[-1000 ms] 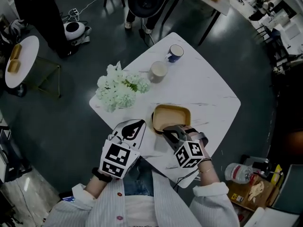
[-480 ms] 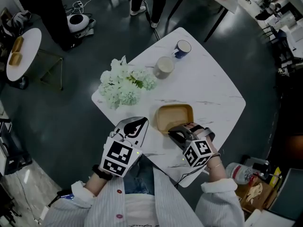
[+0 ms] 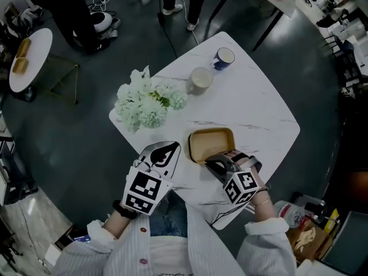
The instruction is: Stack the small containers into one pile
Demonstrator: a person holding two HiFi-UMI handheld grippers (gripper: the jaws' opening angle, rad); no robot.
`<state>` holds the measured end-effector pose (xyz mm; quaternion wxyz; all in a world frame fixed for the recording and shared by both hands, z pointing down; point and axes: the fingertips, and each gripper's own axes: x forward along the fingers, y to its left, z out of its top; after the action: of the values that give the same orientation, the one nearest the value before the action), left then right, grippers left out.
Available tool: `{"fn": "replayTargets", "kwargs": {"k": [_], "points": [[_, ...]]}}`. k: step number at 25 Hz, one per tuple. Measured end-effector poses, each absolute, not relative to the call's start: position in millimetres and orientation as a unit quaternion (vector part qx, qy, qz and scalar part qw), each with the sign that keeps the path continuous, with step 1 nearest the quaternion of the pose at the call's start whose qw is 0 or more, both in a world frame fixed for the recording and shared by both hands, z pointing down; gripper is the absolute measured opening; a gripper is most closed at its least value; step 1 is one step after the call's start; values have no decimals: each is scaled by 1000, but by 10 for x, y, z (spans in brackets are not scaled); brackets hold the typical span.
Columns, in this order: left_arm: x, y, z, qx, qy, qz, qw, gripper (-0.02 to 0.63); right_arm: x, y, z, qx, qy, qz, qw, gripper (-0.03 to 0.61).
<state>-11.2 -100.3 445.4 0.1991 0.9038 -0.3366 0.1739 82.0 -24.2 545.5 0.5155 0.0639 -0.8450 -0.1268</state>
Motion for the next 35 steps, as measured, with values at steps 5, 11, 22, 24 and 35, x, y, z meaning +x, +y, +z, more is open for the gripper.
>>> {"fn": "replayTargets", "kwargs": {"k": [5, 11, 22, 24, 35], "points": [[-10, -991, 4461, 903, -337, 175, 202, 17, 820, -226, 5577, 50, -846, -104, 520, 25], [25, -984, 4456, 903, -334, 178, 203, 18, 789, -244, 5570, 61, -856, -51, 510, 43], [19, -961, 4391, 924, -283, 179, 185, 17, 792, -406, 5187, 224, -867, 24, 444, 86], [32, -937, 4358, 930, -266, 179, 179, 17, 801, -450, 5044, 275, -864, 42, 420, 89], [231, -789, 3889, 958, -210, 140, 138, 17, 757, -399, 4019, 511, -833, 120, 174, 86]]}}
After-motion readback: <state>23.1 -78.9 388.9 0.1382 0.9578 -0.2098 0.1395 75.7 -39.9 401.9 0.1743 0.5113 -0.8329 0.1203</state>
